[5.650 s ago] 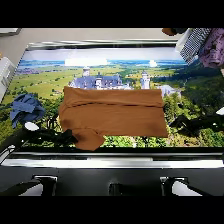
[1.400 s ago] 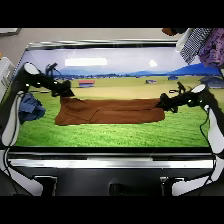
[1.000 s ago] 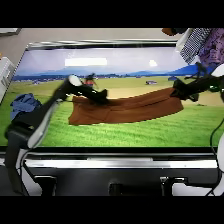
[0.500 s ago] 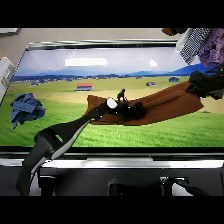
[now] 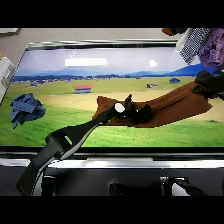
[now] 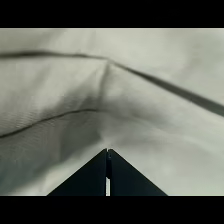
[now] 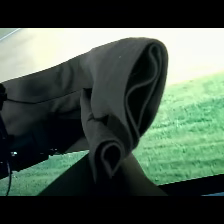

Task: Fold the clothes and pants, and hang the long-sleeved shirts on hangers.

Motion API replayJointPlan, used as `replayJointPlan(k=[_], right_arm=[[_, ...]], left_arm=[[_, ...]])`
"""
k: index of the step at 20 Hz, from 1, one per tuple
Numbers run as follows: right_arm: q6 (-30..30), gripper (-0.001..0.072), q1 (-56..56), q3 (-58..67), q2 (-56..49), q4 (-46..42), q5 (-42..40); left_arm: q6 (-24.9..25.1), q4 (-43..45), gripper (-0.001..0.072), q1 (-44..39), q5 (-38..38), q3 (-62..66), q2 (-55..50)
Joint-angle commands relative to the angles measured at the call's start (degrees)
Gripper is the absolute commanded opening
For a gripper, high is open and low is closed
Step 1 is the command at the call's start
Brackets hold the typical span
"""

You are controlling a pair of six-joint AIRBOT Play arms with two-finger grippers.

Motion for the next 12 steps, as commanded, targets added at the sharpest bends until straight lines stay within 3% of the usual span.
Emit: replayJointPlan(k=[1, 6, 12], right_arm=[[0.46, 0.0032, 0.11, 0.04, -1.09, 3.37, -0.13], [5.64, 0.0032, 12.02, 0.04, -5.79, 6.43, -5.70], [16.24, 0.0032, 32.81, 0.04, -13.73, 6.62, -20.37]], left_arm=[[0.20, 10.34, 0.0013, 5.38, -12.02, 0.52, 4.87], [0.17, 33.11, 0.0015, 20.00, -30.10, 0.52, 20.02], [3.13, 39.06, 0.0017, 37.64, -45.44, 0.50, 33.09]])
